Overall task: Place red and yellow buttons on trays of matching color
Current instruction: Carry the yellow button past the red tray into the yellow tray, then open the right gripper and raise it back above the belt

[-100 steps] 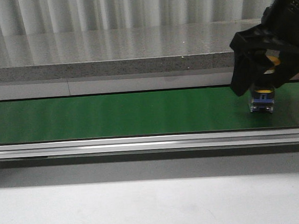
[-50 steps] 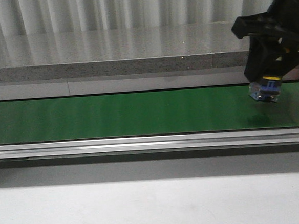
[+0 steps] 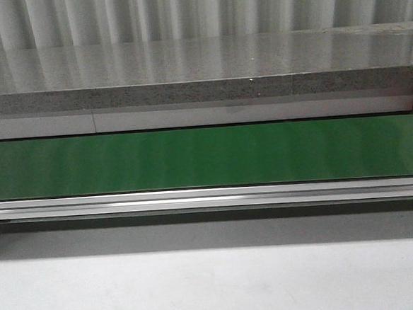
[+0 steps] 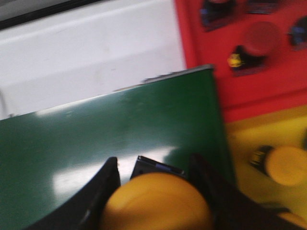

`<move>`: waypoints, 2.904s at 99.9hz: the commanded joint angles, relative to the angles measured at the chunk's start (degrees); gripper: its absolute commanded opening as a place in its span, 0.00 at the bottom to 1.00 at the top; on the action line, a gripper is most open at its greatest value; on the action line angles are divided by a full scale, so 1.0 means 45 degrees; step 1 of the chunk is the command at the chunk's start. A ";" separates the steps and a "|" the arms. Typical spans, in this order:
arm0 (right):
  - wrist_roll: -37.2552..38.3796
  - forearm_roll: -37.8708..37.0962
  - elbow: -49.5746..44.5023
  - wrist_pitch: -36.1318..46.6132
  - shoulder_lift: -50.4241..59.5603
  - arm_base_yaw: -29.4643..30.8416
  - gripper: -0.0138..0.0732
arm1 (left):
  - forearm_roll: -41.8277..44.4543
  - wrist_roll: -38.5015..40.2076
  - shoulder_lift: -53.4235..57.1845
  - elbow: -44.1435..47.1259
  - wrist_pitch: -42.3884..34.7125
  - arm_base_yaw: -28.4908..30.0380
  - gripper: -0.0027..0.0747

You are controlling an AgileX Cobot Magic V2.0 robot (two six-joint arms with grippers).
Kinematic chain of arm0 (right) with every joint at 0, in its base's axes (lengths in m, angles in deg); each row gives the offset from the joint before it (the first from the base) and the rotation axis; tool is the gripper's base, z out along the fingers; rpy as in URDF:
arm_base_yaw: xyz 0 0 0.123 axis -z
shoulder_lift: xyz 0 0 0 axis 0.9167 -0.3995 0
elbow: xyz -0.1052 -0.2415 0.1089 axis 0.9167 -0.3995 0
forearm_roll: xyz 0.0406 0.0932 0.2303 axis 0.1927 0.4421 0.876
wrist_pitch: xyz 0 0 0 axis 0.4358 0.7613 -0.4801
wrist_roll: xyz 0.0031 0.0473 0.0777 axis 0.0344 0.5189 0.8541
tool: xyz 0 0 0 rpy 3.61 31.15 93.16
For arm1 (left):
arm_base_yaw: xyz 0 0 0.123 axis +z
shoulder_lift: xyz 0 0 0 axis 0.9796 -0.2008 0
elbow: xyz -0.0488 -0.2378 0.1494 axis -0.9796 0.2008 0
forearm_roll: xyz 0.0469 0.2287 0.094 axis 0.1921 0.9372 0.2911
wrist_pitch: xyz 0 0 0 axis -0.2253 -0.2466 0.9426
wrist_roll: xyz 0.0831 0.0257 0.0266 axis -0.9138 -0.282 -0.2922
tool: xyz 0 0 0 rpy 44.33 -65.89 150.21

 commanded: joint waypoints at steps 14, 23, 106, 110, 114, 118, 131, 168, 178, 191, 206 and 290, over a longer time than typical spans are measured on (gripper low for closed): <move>0.0940 -0.0359 -0.0250 0.0636 0.0841 0.3046 0.34 | -0.0057 0.0127 -0.0003 -0.0352 -0.0950 0.0018 0.01; 0.1345 -0.0370 -0.0846 0.1363 0.0826 0.3808 0.34 | -0.0057 0.0127 -0.0003 -0.0352 -0.0950 0.0018 0.01; 0.2366 -0.0368 -0.3851 0.5981 -0.1683 0.5347 0.34 | -0.0057 0.0127 -0.0003 -0.0352 -0.0950 0.0018 0.01; 0.2366 -0.0368 -0.3851 0.5981 -0.1937 0.5347 0.34 | -0.0057 0.0127 -0.0003 -0.0352 -0.0950 0.0018 0.01; 0.2366 -0.0380 -0.3851 0.6014 -0.2138 0.5347 0.34 | -0.0057 0.0127 -0.0003 -0.0352 -0.0950 0.0018 0.01; 0.2366 -0.0380 -0.3851 0.6058 -0.2398 0.5347 0.34 | -0.0057 0.0127 -0.0003 -0.0352 -0.0950 0.0018 0.01; 0.2366 -0.0470 -0.3851 0.6130 -0.2946 0.5347 0.34 | -0.0057 0.0127 -0.0003 -0.0352 -0.0950 0.0018 0.01; 0.2396 -0.0470 -0.3851 0.6367 -0.3521 0.6007 0.34 | -0.0057 0.0127 -0.0003 -0.0352 -0.0950 0.0018 0.01; 0.2396 -0.0470 -0.3851 0.6362 -0.3521 0.6068 0.35 | -0.0057 0.0127 -0.0003 -0.0352 -0.0950 0.0018 0.01; 0.2396 -0.0470 -0.3851 0.6349 -0.3521 0.6068 0.39 | -0.0057 0.0127 -0.0003 -0.0352 -0.0950 0.0018 0.01; 0.2385 -0.0470 -0.3851 0.6395 -0.3521 0.6068 0.59 | -0.0057 0.0127 -0.0003 -0.0352 -0.0950 0.0018 0.01; 0.0080 0.0516 -0.3203 0.6090 0.2930 -0.0244 0.83 | -0.0057 0.0127 -0.0003 -0.0352 -0.0950 0.0018 0.01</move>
